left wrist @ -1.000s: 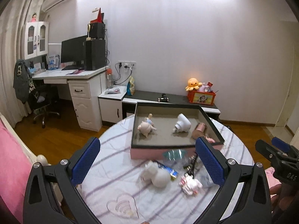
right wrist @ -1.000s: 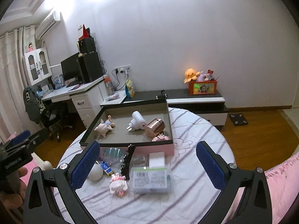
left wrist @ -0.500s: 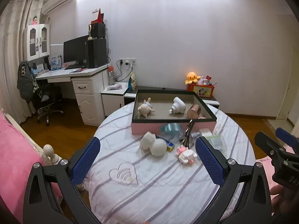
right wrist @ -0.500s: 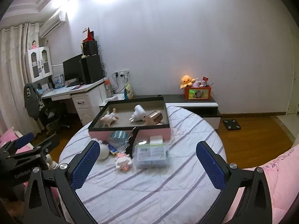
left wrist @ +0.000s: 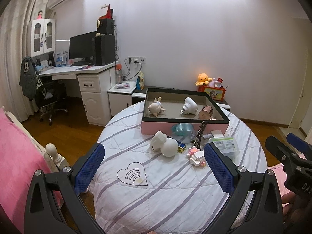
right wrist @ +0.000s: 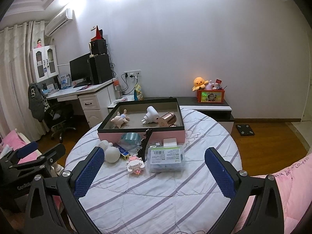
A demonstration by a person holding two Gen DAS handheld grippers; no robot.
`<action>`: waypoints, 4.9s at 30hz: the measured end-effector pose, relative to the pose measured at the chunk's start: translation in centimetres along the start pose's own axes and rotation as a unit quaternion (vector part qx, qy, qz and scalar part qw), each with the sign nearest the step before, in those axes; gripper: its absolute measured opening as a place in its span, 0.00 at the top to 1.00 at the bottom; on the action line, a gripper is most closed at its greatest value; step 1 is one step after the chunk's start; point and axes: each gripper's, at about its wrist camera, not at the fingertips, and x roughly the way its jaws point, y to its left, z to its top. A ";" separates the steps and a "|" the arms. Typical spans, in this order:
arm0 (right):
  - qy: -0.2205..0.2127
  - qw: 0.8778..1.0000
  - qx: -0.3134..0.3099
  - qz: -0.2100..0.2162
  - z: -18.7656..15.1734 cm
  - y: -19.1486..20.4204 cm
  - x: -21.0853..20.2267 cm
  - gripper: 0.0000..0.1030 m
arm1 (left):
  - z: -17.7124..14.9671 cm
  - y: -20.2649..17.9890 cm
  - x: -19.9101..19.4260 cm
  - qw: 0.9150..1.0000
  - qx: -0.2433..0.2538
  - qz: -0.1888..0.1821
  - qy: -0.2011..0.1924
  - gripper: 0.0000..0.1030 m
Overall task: Organize rigid objects
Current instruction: 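Withdraw both tools from the box back over the bed, then grasp the white bunny figure with the left tool while the right tool grasps the clear plastic box, then lift the bunny and clear plastic box over the pink box and lower them in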
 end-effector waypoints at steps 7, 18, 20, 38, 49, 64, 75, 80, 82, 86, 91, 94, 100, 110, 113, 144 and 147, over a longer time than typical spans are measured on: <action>0.001 1.000 0.001 0.001 0.0 0.0 0.0 0.00 | -0.1 0.0 0.0 1.000 0.000 0.000 0.000 0.00; 0.010 1.000 0.001 0.000 -0.5 0.3 0.4 0.00 | -0.4 0.1 0.5 1.000 -0.004 -0.001 0.009 0.00; 0.013 1.000 0.002 -0.001 -0.6 0.1 0.6 0.00 | -0.5 0.1 0.7 1.000 -0.005 0.000 0.011 0.00; 0.117 0.992 0.013 -0.034 -4.4 -3.0 9.7 0.00 | -4.4 0.3 9.2 0.995 -0.012 -0.003 0.103 0.00; 0.149 0.988 0.014 -0.030 -3.8 -2.8 15.2 0.00 | -3.2 -0.3 15.2 0.992 0.016 -0.017 0.120 0.00; 0.196 0.980 0.018 -0.013 -4.4 -2.9 19.8 0.08 | -2.2 -1.0 21.3 0.981 0.031 -0.082 0.174 0.21; 0.176 0.984 0.023 -0.002 -4.4 -3.3 17.5 0.08 | -2.5 -0.2 19.0 0.985 0.012 -0.088 0.147 0.24; 0.167 0.986 0.023 0.001 -4.1 -3.3 16.2 0.08 | -2.9 0.5 17.2 0.987 0.005 -0.083 0.139 0.24; 0.163 0.986 0.023 0.002 -3.9 -3.2 15.8 0.08 | -3.0 0.8 16.4 0.987 0.003 -0.082 0.136 0.24; 0.156 0.987 0.022 0.009 -3.5 -2.9 15.0 0.08 | -2.9 1.0 15.2 0.989 0.004 -0.078 0.126 0.24; 0.136 0.990 0.015 0.024 -1.7 -2.2 14.1 0.08 | -1.4 1.1 13.7 0.992 0.004 -0.080 0.102 0.24; 0.117 0.993 0.002 0.033 0.5 -1.7 13.8 0.08 | 0.5 0.9 13.2 0.993 0.011 -0.082 0.083 0.24; 0.083 0.996 -0.021 0.041 5.8 -1.0 15.2 0.08 | 5.1 0.4 13.9 0.996 0.023 -0.081 0.043 0.24; 0.111 0.993 -0.019 0.042 10.6 -1.1 23.1 0.08 | 11.4 -0.7 19.8 0.996 0.020 -0.081 0.029 0.24; 0.134 0.990 -0.016 0.037 10.5 -1.5 25.9 0.08 | 12.3 -1.0 22.5 0.996 0.017 -0.081 0.041 0.24; 0.142 0.989 -0.009 0.034 8.4 -2.4 25.0 0.00 | 10.2 0.5 22.1 0.997 0.005 -0.050 0.063 0.00; 0.126 0.991 -0.005 0.039 8.1 -2.4 22.7 0.00 | 9.7 0.4 19.8 0.997 0.005 -0.050 0.053 0.00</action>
